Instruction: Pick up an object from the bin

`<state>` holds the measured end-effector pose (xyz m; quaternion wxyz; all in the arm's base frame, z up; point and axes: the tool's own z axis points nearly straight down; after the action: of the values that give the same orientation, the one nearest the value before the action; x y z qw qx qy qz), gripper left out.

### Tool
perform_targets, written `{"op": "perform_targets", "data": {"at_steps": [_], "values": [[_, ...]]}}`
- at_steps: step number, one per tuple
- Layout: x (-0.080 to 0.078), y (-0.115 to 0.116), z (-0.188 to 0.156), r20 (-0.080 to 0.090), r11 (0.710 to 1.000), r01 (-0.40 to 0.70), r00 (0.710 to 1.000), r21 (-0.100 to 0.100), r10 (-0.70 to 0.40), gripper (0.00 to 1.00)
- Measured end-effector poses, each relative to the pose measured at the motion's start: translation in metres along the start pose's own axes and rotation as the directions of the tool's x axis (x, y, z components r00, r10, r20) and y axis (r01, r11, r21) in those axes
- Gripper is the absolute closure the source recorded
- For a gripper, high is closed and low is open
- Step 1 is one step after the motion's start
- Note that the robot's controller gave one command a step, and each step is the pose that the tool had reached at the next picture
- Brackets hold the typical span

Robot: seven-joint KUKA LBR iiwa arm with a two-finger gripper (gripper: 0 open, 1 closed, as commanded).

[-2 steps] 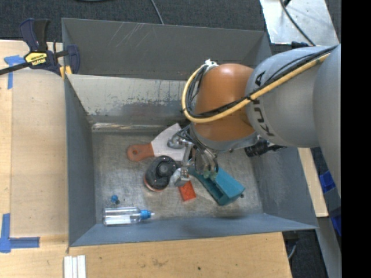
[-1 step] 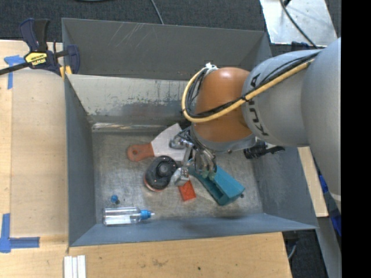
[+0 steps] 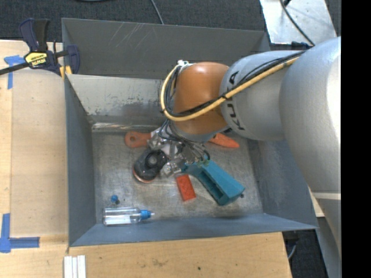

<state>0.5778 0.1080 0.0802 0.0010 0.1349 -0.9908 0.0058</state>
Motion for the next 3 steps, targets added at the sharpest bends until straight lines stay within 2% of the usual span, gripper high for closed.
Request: {"op": "perform_targets", "data": {"at_steps": [3], "values": [[0.002, 0.001, -0.010, 0.004, 1.000, -0.003, 1.000, -0.008, 0.003, 1.00]]}}
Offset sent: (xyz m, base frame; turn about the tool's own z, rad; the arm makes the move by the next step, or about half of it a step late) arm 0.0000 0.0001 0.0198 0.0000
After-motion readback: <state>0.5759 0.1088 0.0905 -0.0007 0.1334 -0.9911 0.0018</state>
